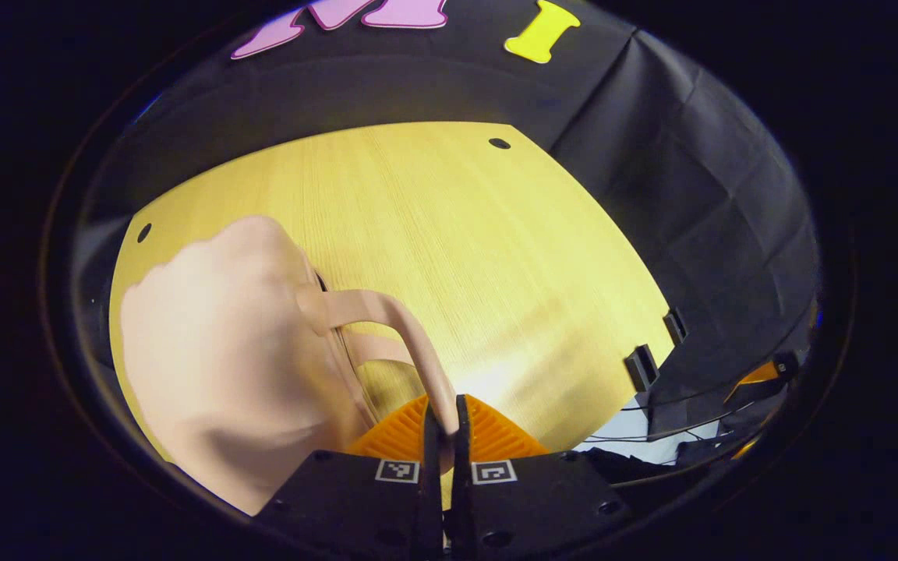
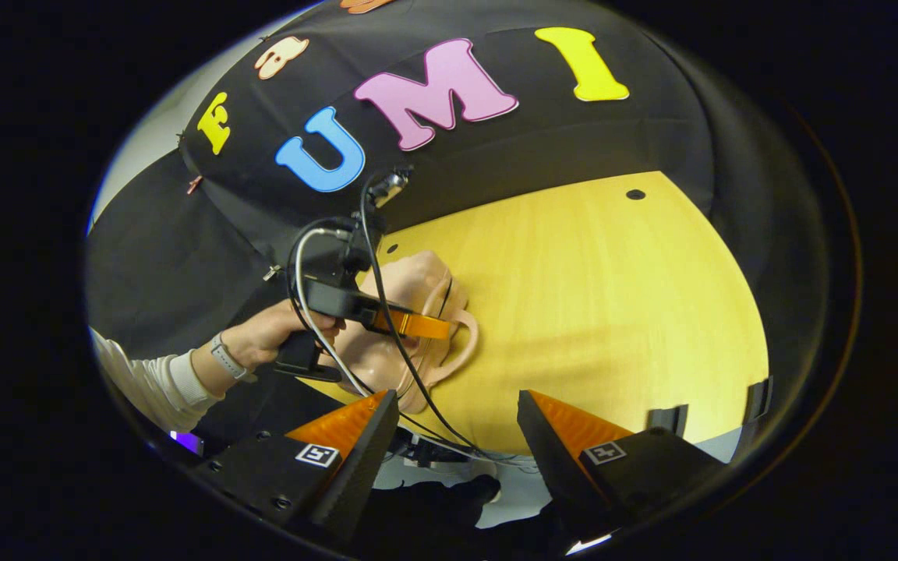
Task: First open the suitcase, pack the skin care products into it, and then close the suitcase.
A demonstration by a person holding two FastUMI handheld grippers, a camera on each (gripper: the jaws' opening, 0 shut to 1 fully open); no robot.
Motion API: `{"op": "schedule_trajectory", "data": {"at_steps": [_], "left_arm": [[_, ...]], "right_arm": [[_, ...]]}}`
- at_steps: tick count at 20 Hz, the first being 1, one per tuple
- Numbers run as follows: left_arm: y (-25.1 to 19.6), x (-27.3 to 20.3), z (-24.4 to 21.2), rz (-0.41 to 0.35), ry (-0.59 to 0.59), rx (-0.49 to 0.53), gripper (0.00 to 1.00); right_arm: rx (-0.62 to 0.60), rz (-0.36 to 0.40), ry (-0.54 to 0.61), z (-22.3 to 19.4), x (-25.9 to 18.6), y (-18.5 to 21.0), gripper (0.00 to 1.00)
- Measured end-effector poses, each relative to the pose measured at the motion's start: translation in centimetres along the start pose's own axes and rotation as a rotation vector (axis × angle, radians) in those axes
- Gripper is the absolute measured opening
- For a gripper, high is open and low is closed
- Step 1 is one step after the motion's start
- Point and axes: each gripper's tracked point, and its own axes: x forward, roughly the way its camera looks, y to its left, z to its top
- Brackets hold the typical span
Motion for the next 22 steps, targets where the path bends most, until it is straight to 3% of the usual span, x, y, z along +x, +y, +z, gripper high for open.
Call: {"op": "schedule_trajectory", "data": {"at_steps": [1,5,6,7,8,9,10,11,12,16,18,22], "left_arm": [[0.1,0.3,-0.2,-0.011,0.000,-0.026,0.11],[-0.7,0.7,0.5,0.026,-0.073,-0.082,0.32],[-0.9,0.1,0.7,0.031,-0.102,-0.103,0.45],[-1.1,-0.8,1.0,0.053,-0.140,-0.118,0.48],[-1.1,-1.6,1.0,0.087,-0.181,-0.121,0.70],[-1.2,-3.3,2.0,0.139,-0.274,-0.117,0.74],[-1.3,-5.1,2.9,0.188,-0.365,-0.112,0.85],[-1.9,-7.6,3.9,0.227,-0.450,-0.112,0.88],[-2.9,-10.4,5.0,0.248,-0.537,-0.113,0.99],[-6.6,-20.6,9.3,0.278,-0.856,-0.090,0.97],[-7.2,-24.1,11.1,0.285,-0.942,-0.060,0.97],[-6.8,-31.3,13.2,0.335,-1.113,0.003,0.98]], "right_arm": [[0.000,-0.006,-0.013,0.2,-0.2,-0.6,0.97],[0.005,-0.020,-0.072,1.0,-0.3,-3.4,0.97],[-0.022,-0.024,-0.084,1.4,-0.3,-3.8,0.97],[-0.065,-0.025,-0.097,2.0,-0.4,-4.2,0.97],[-0.110,-0.021,-0.114,2.8,-0.9,-4.8,0.97],[-0.155,-0.015,-0.135,3.8,-1.0,-5.0,0.97],[-0.201,-0.006,-0.158,4.7,-1.2,-5.1,0.97],[-0.246,-0.002,-0.185,6.0,-1.3,-5.2,0.97],[-0.287,0.000,-0.217,7.5,-1.4,-5.1,0.97],[-0.442,-0.044,-0.420,15.3,-3.8,-2.8,0.97],[-0.497,-0.103,-0.547,19.6,-5.4,-1.5,0.97],[-0.503,-0.145,-0.709,25.1,-7.7,2.1,0.97]]}}
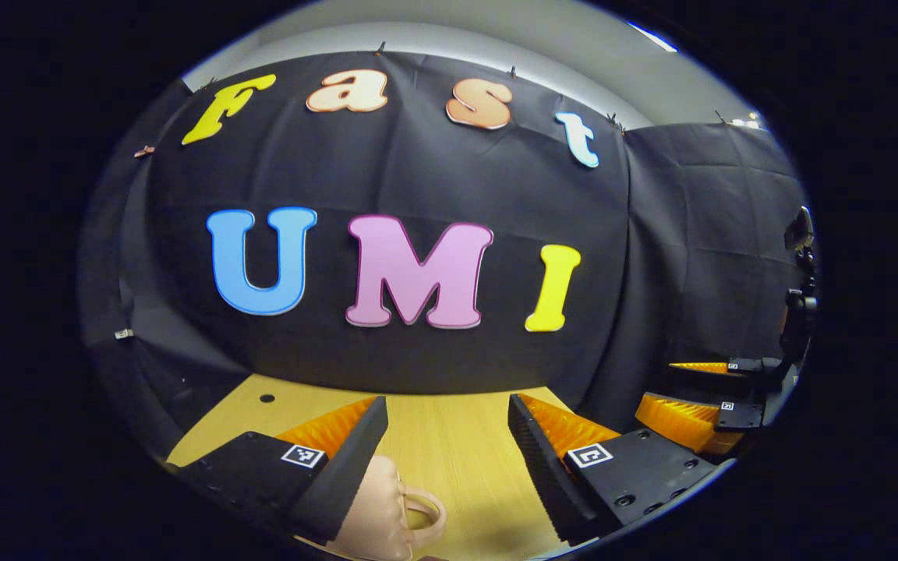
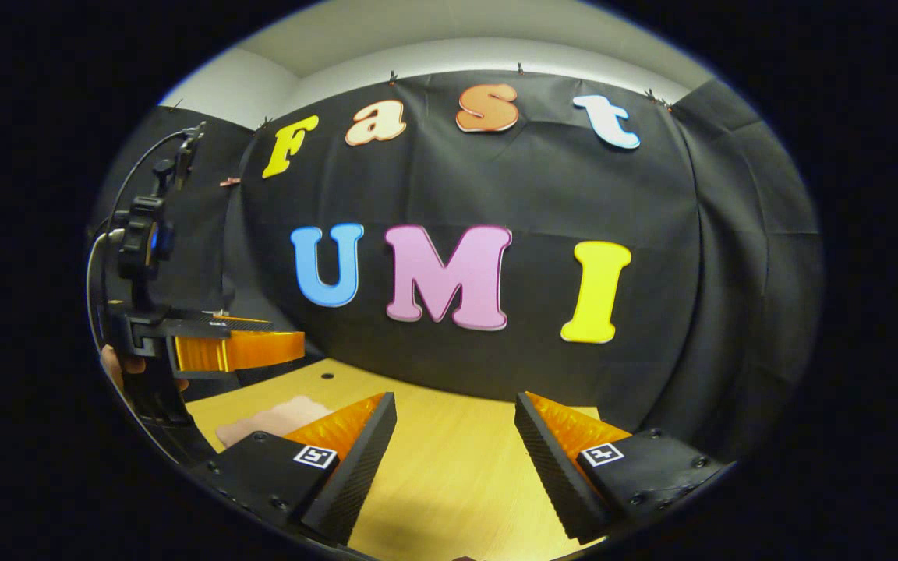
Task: First open the suitcase, pack the skin care products into it, and then close the suitcase.
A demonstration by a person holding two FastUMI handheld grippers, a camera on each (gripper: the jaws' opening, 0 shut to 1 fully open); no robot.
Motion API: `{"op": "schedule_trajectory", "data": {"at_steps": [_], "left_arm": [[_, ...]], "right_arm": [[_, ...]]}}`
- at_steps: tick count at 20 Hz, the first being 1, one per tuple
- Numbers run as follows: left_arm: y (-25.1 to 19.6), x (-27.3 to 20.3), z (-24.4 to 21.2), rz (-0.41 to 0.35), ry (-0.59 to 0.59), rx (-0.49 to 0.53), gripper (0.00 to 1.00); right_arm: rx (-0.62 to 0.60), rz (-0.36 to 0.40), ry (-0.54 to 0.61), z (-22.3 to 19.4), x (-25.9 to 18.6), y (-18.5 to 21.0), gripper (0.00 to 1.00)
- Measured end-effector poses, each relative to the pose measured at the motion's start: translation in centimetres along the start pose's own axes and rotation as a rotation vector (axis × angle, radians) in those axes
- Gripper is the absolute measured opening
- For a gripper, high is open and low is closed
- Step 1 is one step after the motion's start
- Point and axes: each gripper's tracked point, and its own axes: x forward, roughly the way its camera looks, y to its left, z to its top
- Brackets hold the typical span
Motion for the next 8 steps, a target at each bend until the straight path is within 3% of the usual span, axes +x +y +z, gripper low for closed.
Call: {"op": "schedule_trajectory", "data": {"at_steps": [4,8], "left_arm": [[1.4,-0.6,2.6,0.021,-0.089,0.112,0.97],[1.1,-0.7,3.1,-0.001,-0.106,0.091,0.97]], "right_arm": [[-0.022,-0.067,-0.108,3.6,0.4,-0.5,0.99],[-0.034,-0.076,-0.136,4.4,0.4,0.3,0.99]]}}
